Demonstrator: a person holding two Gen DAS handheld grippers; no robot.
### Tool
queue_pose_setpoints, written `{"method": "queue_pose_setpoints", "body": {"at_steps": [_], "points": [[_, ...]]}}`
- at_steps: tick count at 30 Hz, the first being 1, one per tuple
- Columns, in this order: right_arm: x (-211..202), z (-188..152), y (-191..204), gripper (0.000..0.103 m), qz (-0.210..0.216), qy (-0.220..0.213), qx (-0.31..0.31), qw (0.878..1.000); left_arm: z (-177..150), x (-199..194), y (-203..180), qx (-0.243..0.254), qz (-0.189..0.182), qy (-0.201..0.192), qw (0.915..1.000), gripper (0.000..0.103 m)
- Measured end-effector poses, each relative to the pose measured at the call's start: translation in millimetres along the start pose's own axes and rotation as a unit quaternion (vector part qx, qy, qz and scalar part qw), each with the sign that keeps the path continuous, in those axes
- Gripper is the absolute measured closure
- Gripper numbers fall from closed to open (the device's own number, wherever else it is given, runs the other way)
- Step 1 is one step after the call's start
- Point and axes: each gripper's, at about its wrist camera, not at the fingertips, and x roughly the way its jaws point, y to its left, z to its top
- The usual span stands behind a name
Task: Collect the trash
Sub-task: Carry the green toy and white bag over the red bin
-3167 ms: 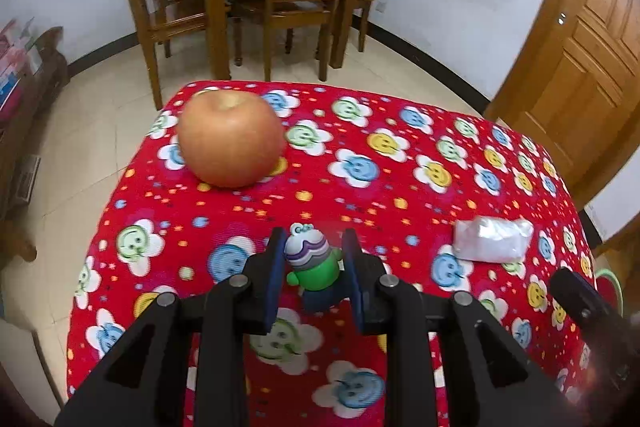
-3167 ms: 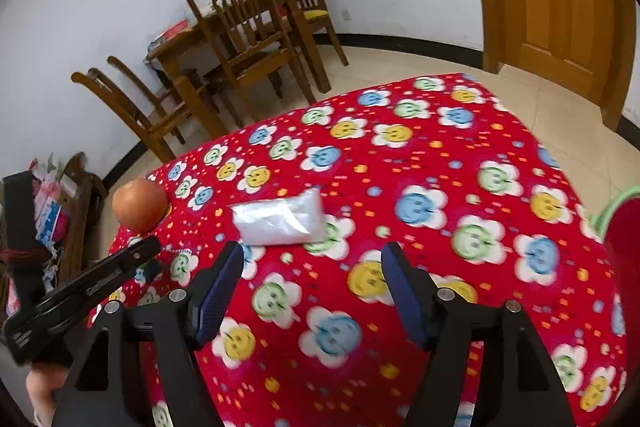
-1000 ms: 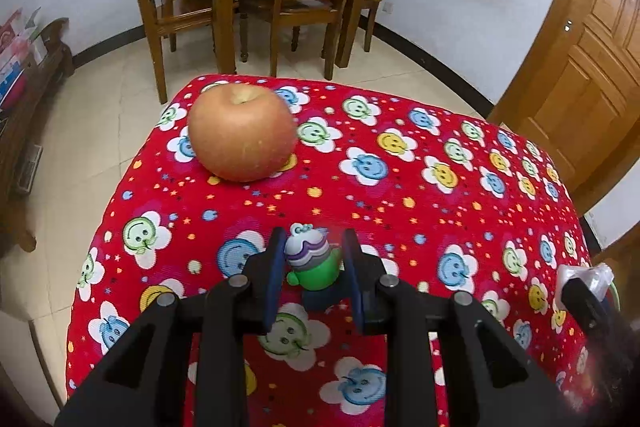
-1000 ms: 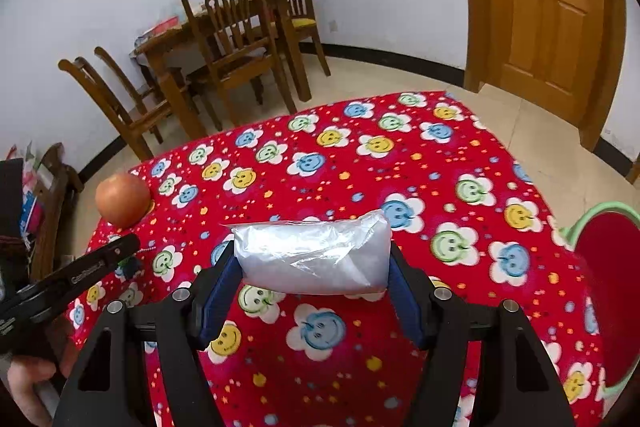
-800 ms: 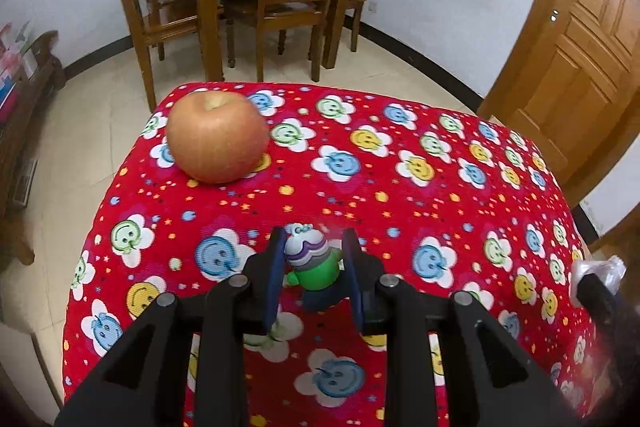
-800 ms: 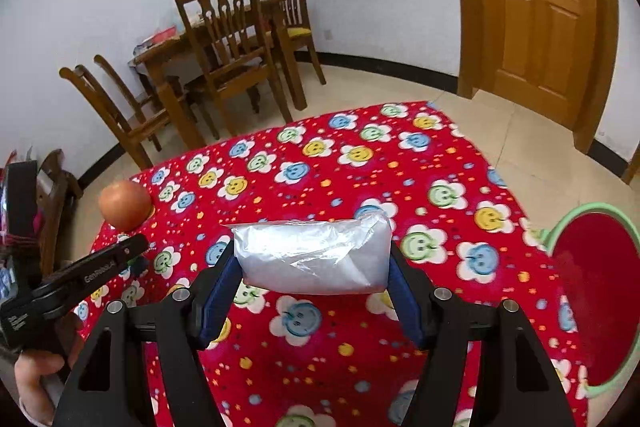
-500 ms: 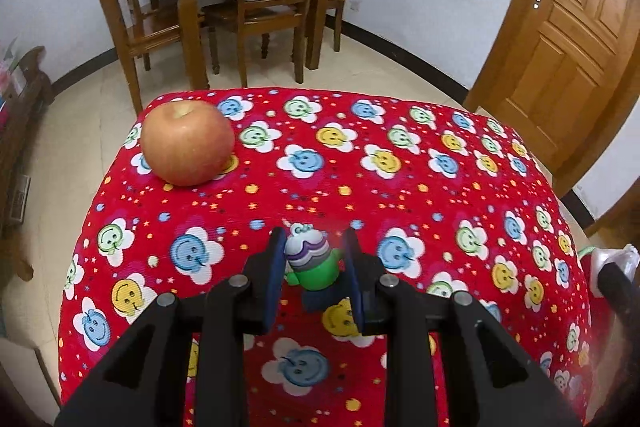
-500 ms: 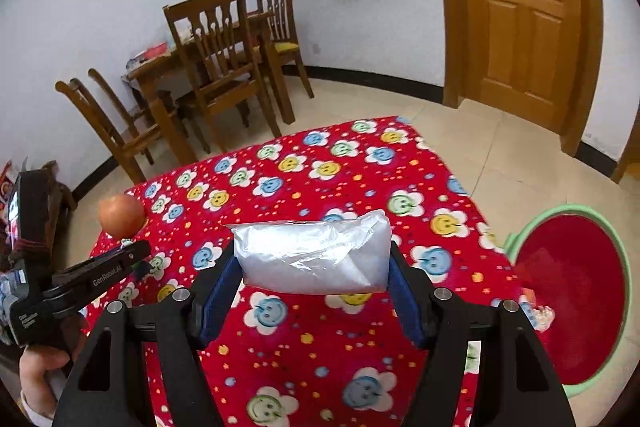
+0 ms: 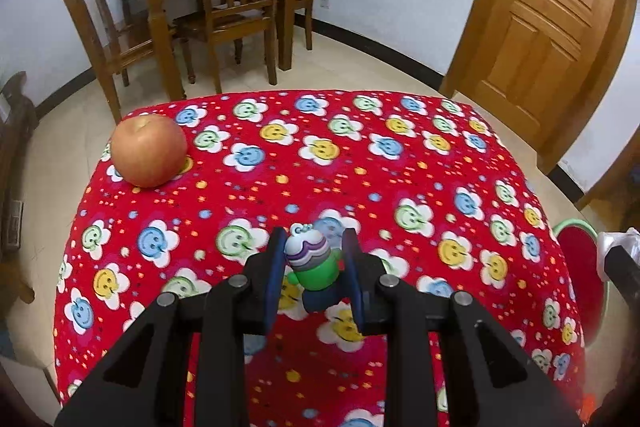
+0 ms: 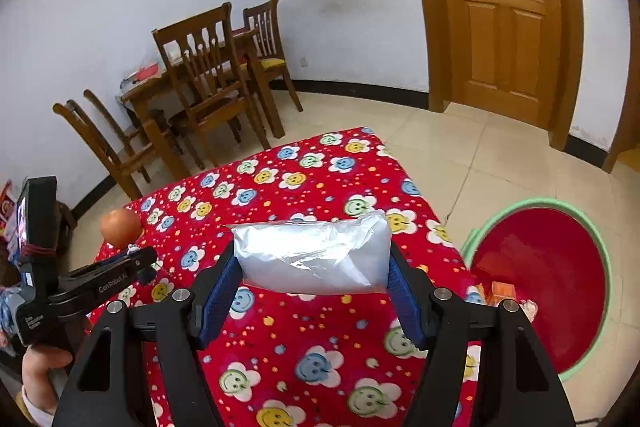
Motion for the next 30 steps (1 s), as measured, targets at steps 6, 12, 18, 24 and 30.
{"method": "queue_pose_setpoints", "body": {"at_steps": [6, 12, 18, 24, 30], "points": [[-16.9, -3.2, -18.6, 0.033, -0.002, -0.009, 0.015, 1.000, -4.5, -10.4, -23.8, 0.019, -0.014, -0.004, 0.9997, 0.075], [-33.6, -6.8, -37.1, 0.033, -0.006, -0.018, 0.029, 0.999, -9.3, -22.5, -49.9, 0.036, -0.033, -0.009, 0.9988, 0.075], [-50.1, -10.7, -57.0, 0.033, -0.014, -0.026, 0.043, 0.999, -14.5, -34.6, -76.7, 0.053, -0.054, -0.013, 0.9970, 0.075], [-65.0, -13.7, -78.6, 0.033, -0.022, -0.032, 0.058, 0.998, -21.4, -46.4, -107.0, 0.078, -0.076, -0.016, 0.9940, 0.075], [-77.9, -17.2, -100.0, 0.033, -0.036, -0.037, 0.072, 0.996, -28.1, -54.0, -134.5, 0.094, -0.105, -0.014, 0.9899, 0.075]]}}
